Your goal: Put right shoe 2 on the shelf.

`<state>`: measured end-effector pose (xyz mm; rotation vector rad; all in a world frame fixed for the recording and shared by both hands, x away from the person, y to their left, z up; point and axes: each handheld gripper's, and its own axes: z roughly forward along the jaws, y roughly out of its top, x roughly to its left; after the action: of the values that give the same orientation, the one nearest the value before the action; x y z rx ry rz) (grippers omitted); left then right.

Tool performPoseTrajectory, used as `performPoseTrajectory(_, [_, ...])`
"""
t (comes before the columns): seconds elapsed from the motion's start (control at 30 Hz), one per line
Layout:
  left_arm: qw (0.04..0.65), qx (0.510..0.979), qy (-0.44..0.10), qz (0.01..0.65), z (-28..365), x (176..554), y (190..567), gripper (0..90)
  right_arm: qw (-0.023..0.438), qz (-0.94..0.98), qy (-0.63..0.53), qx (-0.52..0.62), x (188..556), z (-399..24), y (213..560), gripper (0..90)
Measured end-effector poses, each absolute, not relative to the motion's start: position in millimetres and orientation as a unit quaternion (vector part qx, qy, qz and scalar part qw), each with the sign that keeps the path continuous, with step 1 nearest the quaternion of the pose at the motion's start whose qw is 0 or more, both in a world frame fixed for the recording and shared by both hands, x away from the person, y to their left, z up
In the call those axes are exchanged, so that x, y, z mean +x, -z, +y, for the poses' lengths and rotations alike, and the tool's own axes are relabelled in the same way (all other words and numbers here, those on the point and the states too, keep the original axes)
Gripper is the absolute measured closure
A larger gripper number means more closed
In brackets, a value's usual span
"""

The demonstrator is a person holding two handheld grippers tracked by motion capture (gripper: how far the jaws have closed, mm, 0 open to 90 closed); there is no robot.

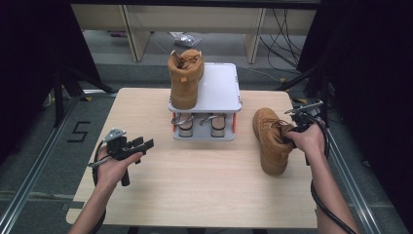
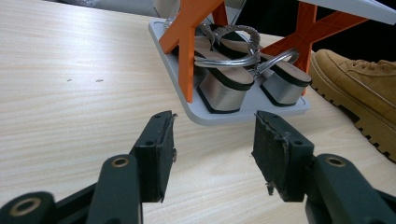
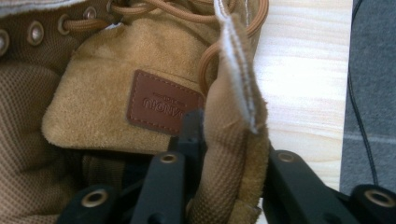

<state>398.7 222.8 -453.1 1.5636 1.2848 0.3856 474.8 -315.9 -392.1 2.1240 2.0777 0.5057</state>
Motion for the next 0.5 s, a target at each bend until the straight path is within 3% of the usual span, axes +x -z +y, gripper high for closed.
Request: performPoseTrajectory(0.5, [0.515,0.646,-0.159,0.54,226,399,456,46.9,0.036,0.662,-0.214,0.717,475,-328,391,82.4])
